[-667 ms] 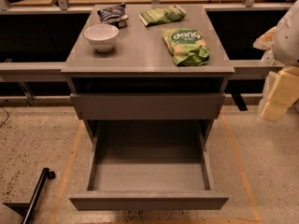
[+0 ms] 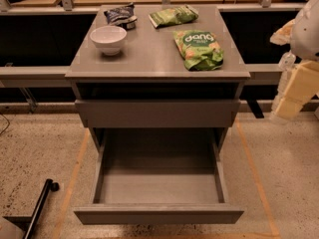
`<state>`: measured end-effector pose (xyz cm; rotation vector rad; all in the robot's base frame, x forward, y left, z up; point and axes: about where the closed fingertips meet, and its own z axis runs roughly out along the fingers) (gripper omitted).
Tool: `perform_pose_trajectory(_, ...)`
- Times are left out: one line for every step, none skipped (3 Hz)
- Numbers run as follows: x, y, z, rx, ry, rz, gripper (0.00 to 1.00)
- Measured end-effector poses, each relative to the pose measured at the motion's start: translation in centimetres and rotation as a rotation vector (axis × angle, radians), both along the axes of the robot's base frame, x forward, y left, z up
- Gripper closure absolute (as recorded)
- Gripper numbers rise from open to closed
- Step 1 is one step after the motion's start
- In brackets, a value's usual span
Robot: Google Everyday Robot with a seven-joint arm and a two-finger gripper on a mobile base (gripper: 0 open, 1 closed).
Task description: Place green rice chip bag into middle drawer
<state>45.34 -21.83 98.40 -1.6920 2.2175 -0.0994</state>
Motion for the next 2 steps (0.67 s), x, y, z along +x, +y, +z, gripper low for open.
perform_pose_trajectory(2.8,-0.3,0.9,0.037,-0.036,0.002,0.00)
perform_pose_trajectory(6.7,0.0,2.3,0.097,-0.070,0.029,0.00)
